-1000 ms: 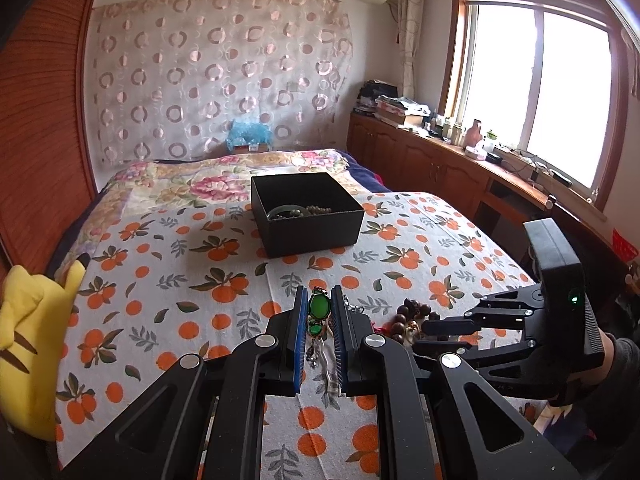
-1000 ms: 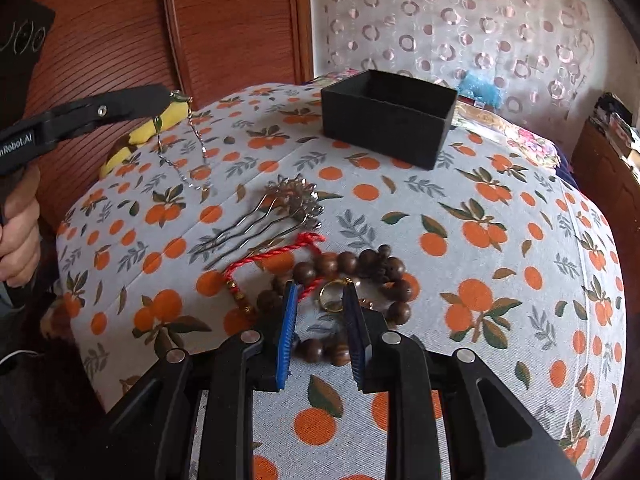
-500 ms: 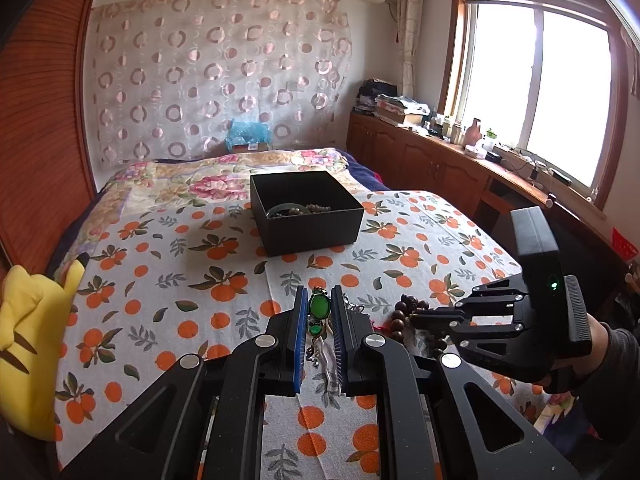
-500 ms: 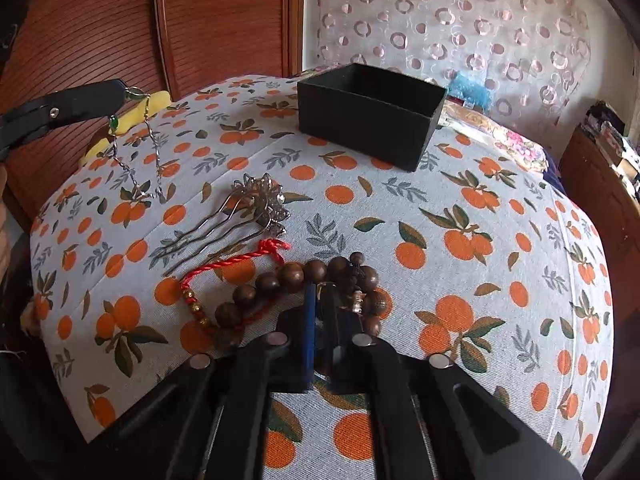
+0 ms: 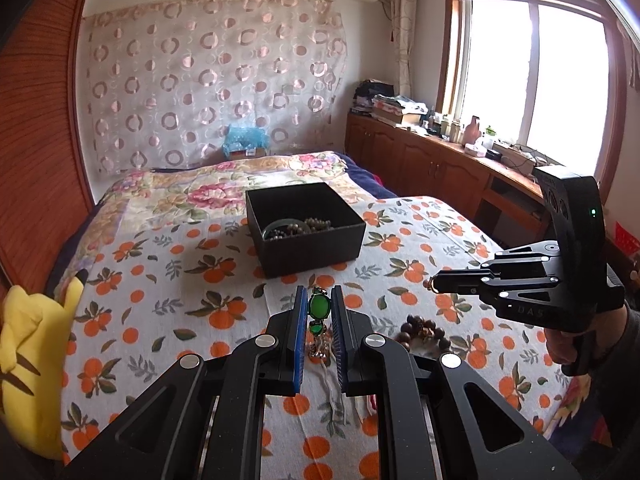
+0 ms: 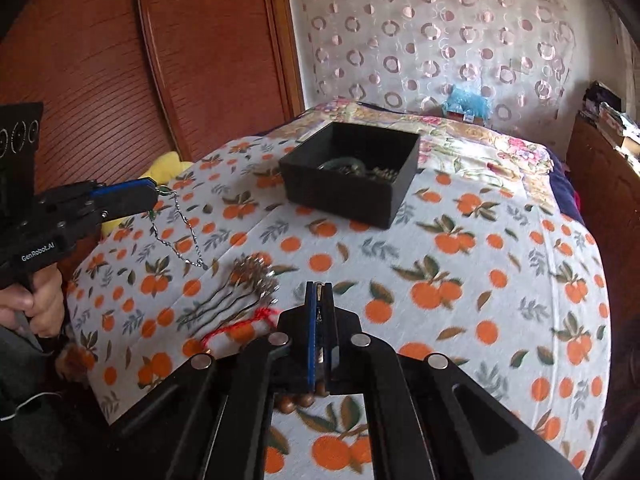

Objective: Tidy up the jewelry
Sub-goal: 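Carry the hairpins in the left gripper toward the black box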

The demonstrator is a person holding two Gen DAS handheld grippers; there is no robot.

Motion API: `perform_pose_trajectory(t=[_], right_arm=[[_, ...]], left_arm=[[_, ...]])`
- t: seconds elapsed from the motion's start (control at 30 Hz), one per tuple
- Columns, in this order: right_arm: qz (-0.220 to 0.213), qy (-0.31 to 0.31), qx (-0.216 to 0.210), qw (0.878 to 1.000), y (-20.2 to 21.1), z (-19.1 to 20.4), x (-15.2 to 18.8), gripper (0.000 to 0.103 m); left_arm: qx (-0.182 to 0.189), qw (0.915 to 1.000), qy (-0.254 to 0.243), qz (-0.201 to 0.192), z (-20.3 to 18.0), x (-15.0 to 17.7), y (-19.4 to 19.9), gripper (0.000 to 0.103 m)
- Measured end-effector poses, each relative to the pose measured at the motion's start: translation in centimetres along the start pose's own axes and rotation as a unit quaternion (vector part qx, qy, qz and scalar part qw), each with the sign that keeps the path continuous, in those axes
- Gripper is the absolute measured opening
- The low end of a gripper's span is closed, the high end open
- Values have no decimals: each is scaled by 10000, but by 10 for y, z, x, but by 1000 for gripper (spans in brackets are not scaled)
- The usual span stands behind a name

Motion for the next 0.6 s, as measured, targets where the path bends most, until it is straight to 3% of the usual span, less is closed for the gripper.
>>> perform_pose_trajectory(t=[0.6], right_arm=[[-153,196,141,9996,-38,-42,-54,3]], left_arm=[[23,9999,-147,-17,-2,-69,-52,11]])
Point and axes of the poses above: each gripper's, at about its wrist camera, not at the fingertips, and y roughly against the way its jaws point, z to its left, x to its underside, the point moved 3 cm from there along -y, roughly the way its jaws point, and after that the axes turned 15 degrees about y, right-handed, at the moved point
